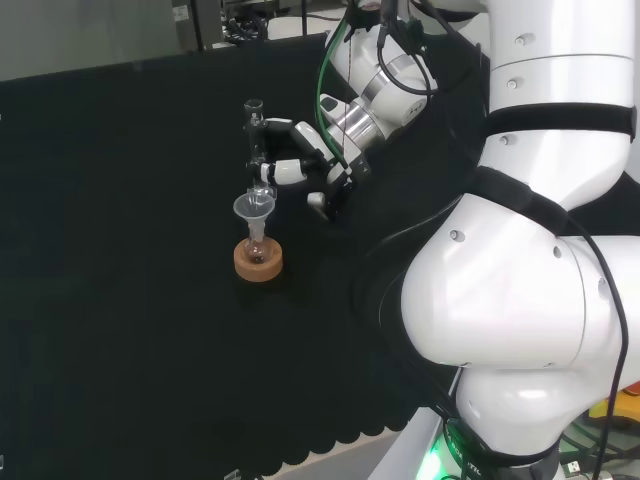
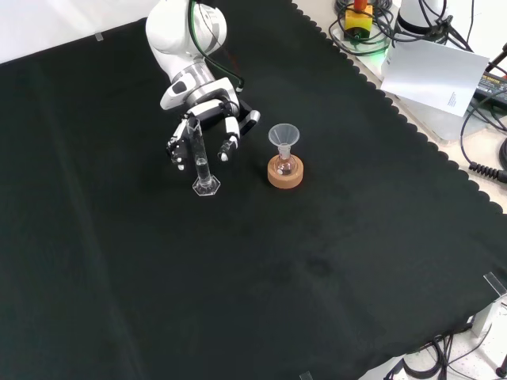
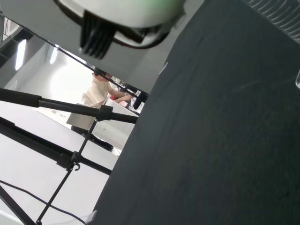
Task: Pick up the graduated cylinder.
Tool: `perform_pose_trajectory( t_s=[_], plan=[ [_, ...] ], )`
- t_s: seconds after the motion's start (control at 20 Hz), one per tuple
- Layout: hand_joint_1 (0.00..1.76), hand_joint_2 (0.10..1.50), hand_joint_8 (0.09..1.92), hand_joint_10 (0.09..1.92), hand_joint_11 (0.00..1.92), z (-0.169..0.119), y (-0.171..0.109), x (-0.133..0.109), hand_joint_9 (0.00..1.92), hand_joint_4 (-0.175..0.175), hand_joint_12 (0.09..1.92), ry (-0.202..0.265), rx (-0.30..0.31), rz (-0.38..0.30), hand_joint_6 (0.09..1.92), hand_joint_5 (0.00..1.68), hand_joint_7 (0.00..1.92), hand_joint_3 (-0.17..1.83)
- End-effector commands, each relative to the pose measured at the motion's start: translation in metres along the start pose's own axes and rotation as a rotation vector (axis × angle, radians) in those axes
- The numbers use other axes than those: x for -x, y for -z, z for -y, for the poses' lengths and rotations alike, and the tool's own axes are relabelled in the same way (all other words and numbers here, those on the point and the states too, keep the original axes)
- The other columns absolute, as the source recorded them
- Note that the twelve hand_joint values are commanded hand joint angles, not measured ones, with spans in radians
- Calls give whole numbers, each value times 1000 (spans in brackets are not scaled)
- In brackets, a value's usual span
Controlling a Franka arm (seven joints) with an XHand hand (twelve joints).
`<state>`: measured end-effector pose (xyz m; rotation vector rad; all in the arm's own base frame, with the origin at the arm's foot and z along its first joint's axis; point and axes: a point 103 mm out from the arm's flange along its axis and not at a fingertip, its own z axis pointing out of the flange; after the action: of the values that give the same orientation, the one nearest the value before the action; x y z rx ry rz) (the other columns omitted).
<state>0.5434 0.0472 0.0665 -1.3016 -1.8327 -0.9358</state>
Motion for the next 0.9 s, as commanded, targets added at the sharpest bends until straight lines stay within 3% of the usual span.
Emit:
perform_pose_trajectory(
  t_s=[0.05,0.55,0.9],
  plan=[
    [1075,590,607,507,525,-3,-3,0,736,-21,1231,-1,12,-20,503,615,562,643],
    [1079,620,607,485,620,-5,-2,1,801,-26,1186,-5,31,-42,567,580,596,635],
    [1088,642,571,410,755,-4,-3,3,959,-13,1113,-15,33,-42,625,647,756,623]
  ],
)
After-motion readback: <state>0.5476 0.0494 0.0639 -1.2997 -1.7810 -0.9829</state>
